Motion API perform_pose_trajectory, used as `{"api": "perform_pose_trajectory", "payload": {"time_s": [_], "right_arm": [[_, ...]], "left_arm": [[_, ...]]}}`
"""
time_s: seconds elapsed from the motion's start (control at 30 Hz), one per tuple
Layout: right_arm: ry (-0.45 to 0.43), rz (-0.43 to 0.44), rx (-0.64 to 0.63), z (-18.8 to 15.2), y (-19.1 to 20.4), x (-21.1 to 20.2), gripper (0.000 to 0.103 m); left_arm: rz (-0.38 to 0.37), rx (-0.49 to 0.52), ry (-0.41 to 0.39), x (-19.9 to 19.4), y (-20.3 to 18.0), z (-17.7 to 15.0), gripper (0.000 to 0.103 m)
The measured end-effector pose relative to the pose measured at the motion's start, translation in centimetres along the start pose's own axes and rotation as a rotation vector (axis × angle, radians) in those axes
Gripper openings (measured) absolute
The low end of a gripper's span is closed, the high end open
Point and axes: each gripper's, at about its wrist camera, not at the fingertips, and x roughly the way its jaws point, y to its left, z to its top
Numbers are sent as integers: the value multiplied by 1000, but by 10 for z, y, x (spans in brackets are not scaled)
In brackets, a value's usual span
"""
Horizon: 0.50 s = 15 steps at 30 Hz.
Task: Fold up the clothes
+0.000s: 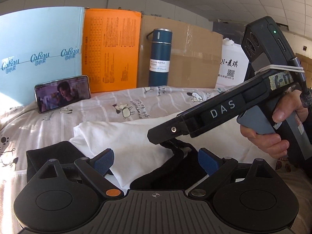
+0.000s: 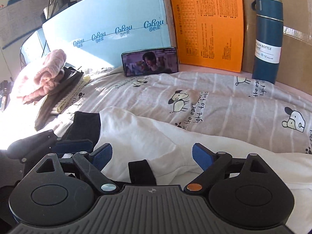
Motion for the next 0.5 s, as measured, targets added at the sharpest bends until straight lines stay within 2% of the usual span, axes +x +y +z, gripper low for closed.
{"api": "perform_pose_trajectory", "payload": {"time_s": [0.17, 0.37, 0.5], "right_arm": [[53, 17, -12, -15, -7, 16, 87], [0, 37, 15, -31, -23, 0, 83], [-59, 10, 17, -43, -28, -6, 71]], "left_arm": [[-12, -17, 62, 9, 2, 0, 95], [-25, -63, 92, 13, 10, 1, 95], [-21, -62, 104, 16, 9, 1, 94]]}}
